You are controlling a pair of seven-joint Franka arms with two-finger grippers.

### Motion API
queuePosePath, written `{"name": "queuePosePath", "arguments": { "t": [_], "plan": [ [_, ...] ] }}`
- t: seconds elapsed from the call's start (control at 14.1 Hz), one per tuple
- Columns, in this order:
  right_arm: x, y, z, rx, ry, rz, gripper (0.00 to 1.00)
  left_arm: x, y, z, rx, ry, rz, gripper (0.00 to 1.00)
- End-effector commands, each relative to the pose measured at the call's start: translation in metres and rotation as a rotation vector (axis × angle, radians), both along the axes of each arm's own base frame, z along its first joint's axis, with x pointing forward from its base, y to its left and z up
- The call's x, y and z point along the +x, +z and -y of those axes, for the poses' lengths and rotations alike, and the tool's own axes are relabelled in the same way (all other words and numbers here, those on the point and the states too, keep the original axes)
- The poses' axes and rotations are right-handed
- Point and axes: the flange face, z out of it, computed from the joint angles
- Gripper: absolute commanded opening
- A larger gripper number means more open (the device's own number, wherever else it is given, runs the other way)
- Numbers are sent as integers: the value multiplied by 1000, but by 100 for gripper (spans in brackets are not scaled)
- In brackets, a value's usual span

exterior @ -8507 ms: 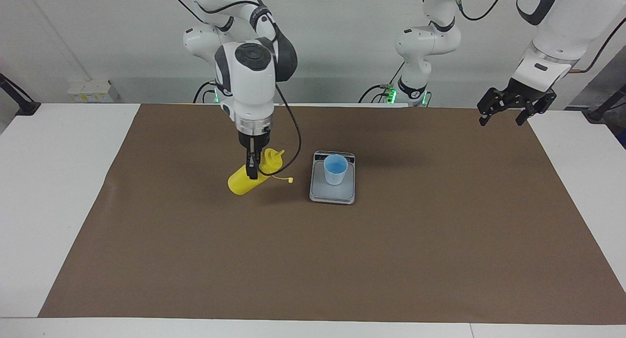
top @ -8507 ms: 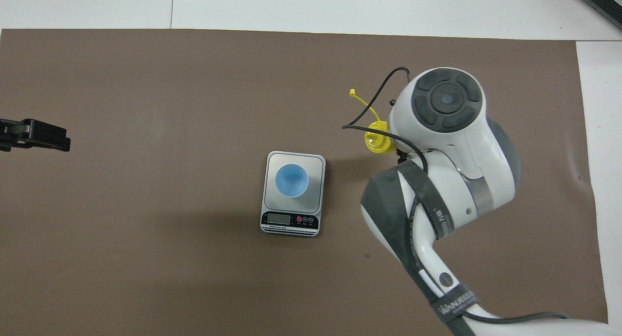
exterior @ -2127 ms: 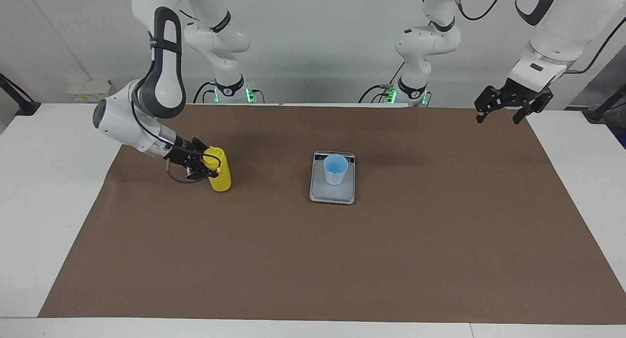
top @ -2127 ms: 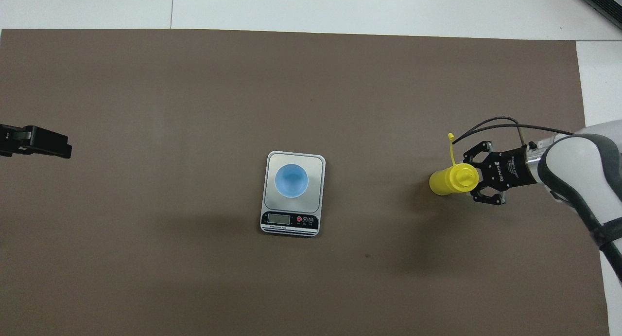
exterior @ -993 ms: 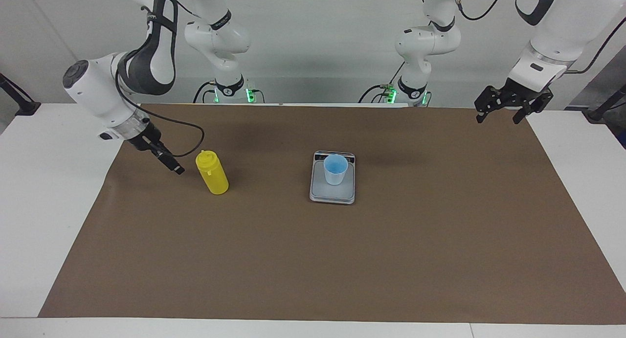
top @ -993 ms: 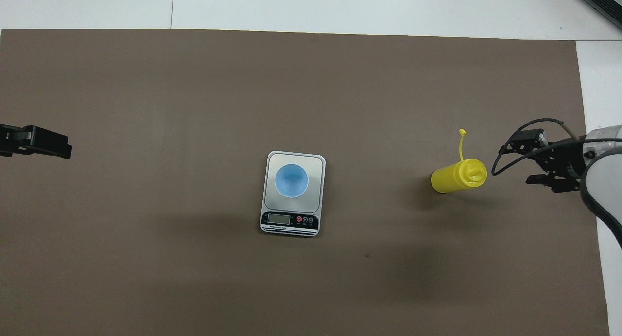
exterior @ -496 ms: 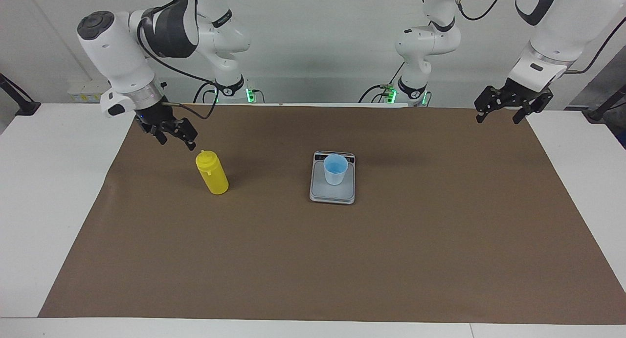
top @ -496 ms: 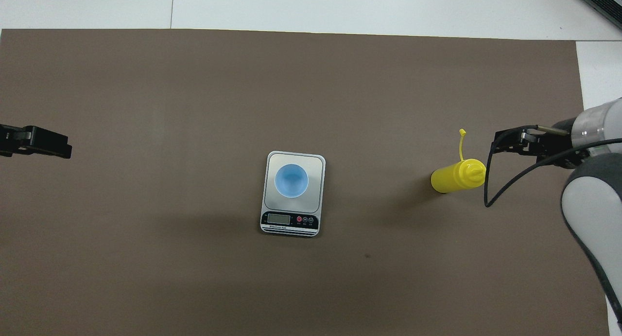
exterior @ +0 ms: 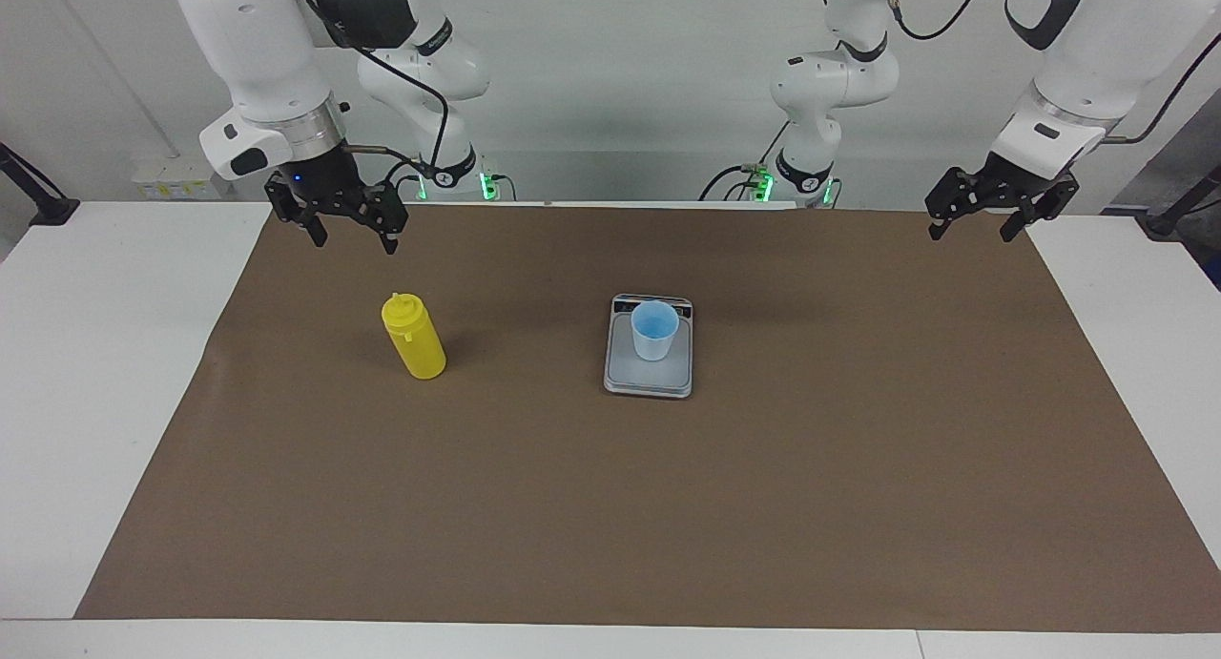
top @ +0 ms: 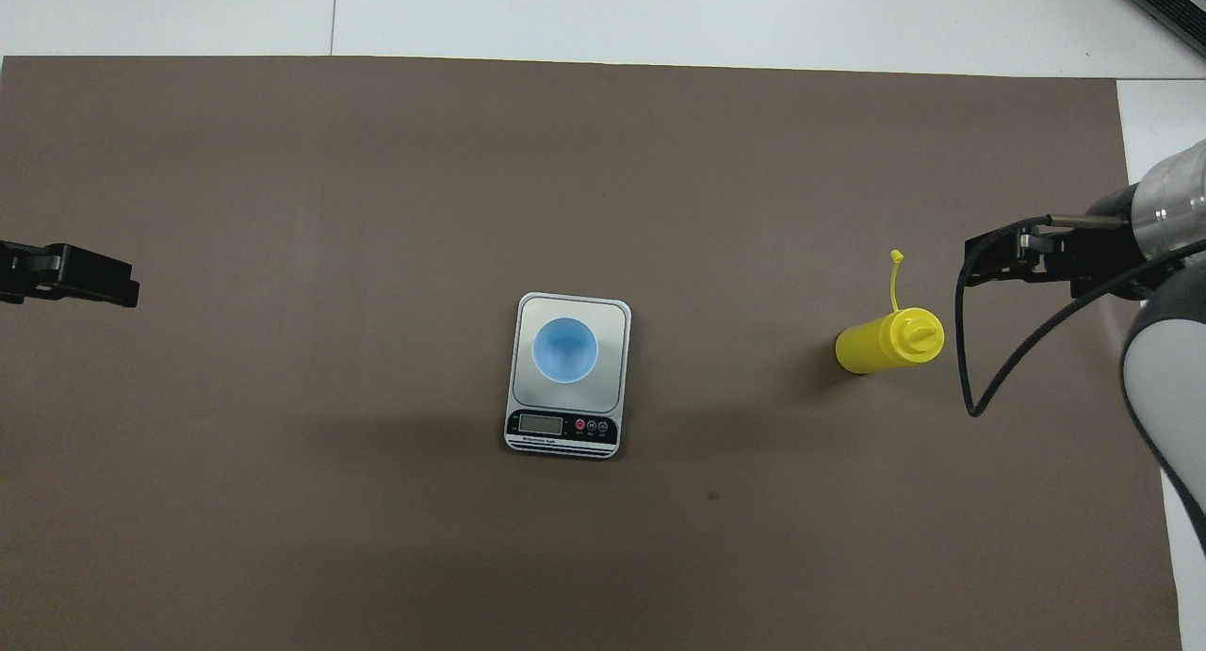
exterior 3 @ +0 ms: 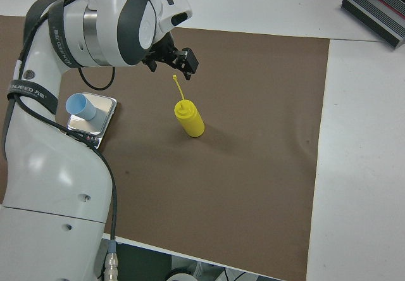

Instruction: Pour seasoning into cup on scale with both arms

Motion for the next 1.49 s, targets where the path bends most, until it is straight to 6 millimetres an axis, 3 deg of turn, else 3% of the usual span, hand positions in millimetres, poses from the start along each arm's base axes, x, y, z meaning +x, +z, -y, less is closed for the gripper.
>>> {"name": "queuePosePath", "arguments": {
  "t": [0.0,0.28,0.5,1.42],
  "plan": [
    [0,-2,3,-17,70,-36,100,-5,2,-4,9,-6,-5,100],
    [-22,-10,8,-15,113,-83,100,-5,2,-4,9,-6,-5,100],
    [-27,-18,8,-14,131,-87,100,-5,2,-4,9,-6,-5,100],
    [-18,-21,8,-13,83,12,100,-5,2,-4,9,-6,-5,100]
  ]
}}
